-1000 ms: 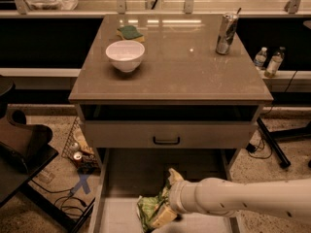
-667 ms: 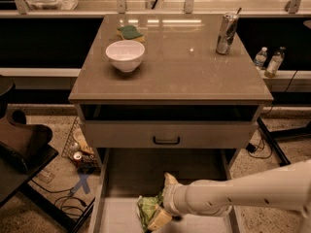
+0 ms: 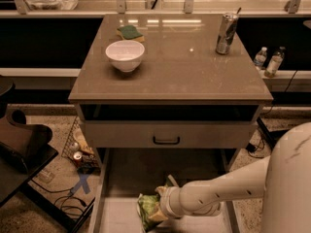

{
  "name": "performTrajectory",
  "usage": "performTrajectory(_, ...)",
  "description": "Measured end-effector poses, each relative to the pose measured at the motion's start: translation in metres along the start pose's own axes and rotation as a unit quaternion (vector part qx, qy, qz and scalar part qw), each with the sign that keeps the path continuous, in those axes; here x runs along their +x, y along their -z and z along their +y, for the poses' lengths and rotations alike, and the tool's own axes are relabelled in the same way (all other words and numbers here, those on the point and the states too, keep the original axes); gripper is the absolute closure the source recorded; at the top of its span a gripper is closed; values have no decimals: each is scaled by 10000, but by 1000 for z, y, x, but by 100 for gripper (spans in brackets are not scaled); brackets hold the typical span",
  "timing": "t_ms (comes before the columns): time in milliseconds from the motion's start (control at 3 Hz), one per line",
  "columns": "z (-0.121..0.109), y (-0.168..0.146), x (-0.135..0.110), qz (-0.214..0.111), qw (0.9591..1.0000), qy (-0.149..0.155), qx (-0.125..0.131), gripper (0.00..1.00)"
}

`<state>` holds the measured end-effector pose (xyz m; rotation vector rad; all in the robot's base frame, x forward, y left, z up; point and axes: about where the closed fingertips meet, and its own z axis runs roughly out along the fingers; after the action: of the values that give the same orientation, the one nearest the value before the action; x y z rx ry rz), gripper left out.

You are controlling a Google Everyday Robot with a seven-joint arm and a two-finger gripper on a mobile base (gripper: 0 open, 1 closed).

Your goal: Pick green jalapeno chip bag from middle drawer and place on counter

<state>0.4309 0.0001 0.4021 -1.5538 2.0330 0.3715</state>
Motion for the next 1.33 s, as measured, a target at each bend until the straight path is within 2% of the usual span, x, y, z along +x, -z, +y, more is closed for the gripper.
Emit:
performTrajectory(667,1,0,-1,-9,10000,0,-5,85)
performTrajectory(1000,1,0,-1,-11,10000,3,-13,100)
performTrajectory(1333,1,0,-1,-11,10000,3,-14,100)
